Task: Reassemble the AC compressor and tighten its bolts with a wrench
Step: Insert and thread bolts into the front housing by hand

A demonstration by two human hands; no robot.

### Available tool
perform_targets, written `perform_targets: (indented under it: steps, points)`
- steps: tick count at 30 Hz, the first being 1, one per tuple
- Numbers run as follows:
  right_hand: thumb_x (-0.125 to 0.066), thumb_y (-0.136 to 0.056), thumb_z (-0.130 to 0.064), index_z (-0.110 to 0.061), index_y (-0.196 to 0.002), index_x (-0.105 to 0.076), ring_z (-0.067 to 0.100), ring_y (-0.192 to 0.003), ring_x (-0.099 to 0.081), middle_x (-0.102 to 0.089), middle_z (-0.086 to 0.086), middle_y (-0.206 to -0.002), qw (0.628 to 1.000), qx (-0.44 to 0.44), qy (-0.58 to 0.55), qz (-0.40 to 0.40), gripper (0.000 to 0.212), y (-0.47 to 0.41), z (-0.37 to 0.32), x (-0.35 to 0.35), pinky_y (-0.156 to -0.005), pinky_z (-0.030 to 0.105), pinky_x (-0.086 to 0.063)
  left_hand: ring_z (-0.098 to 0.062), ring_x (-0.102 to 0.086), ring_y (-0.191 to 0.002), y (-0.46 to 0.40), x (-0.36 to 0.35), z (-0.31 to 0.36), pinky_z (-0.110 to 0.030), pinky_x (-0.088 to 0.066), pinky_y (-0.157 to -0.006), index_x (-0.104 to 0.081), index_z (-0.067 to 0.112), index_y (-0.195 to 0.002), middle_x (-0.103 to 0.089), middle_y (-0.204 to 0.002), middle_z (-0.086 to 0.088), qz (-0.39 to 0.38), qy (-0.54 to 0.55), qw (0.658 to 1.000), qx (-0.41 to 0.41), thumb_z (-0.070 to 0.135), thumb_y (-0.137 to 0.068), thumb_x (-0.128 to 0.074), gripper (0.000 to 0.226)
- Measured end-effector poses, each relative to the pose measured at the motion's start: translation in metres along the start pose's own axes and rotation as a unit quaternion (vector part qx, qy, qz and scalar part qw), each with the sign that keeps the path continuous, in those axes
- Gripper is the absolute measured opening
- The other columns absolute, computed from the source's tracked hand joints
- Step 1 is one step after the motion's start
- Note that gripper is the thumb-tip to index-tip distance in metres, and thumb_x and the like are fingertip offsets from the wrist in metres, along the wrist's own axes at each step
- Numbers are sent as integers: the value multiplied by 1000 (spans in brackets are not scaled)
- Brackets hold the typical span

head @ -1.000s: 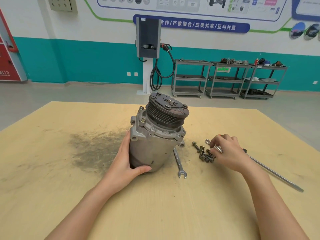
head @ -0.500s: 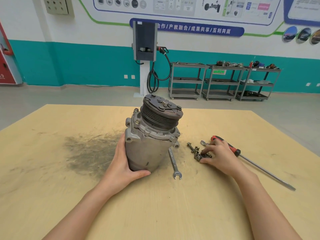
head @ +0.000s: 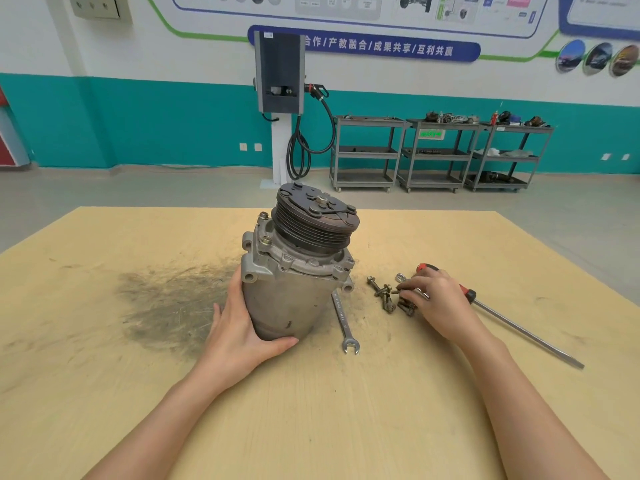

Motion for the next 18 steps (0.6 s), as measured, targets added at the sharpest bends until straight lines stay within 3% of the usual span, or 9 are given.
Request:
perform_targets:
  steps: [2,5,7,9,12,14,18]
  points:
    - [-64,-93,-18,-24,-98,-72,16,-92,-57,-62,-13,-86,998,-7,-60,34,11,1,-7,7,-77,29,-37,-11,-31,-129,1,0,0,-58,-19,-117,-11,31,-142,-37,-140,13,3,2,1000,7,70,-44,-76,124]
    - [-63,-93,-12,-30,-92,-67,12,-88,-68,-72,-10,-79,962,-39,-262,63,18,4,-28,20,-82,38,-53,-12,-29,-134,1,-1,-1,-54,-5,-121,-11,27,-141,-37,-146,9,4,-3,1000,14,70,-45,-76,124]
    - [-64,-93,-11,-32,-95,-69,11,-83,-66,-73,-9,-83,930,-27,-362,52,22,8,-52,26,-76,41,-53,-4,-26,-132,1,-1,0,-51,1,-122,-8,30,-141,-37,-147,10,-1,2,1000,19,70,-45,-76,124]
    - [-65,-91,-9,-31,-95,-72,8,-76,-61,-71,-9,-85,900,-6,-434,36,23,12,-77,30,-67,36,-46,5,-22,-126,1,-2,1,-50,4,-122,-7,34,-140,-36,-148,13,-5,5,1000,17,70,-46,-76,122]
    - [-64,-90,-6,-24,-99,-71,1,-78,-60,-70,-12,-87,897,43,-441,-1,21,15,-110,34,-68,23,-45,10,-20,-126,1,-2,1,-50,4,-122,-5,39,-139,-35,-149,14,-12,2,1000,15,70,-46,-76,121]
    - [-62,-92,-5,-18,-100,-69,-5,-68,-58,-68,-19,-83,912,77,-402,-22,17,14,-125,36,-59,8,-42,16,-13,-119,1,-2,3,-49,4,-123,0,48,-137,-33,-150,14,-14,-3,1000,15,70,-46,-77,121]
    - [-60,-94,-11,-20,-95,-67,-5,-62,-56,-66,-22,-76,930,80,-357,-27,11,12,-129,40,-54,7,-39,18,-6,-114,3,-1,5,-53,-6,-122,9,60,-130,-30,-148,18,-18,1,999,26,71,-44,-76,122]
Point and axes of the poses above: each hand's wrist, its own y-axis away from the middle knuckle, its own x-axis out of the back of the hand, z = x × y, the point moved 5 cm from there along -y, towards the middle knuckle
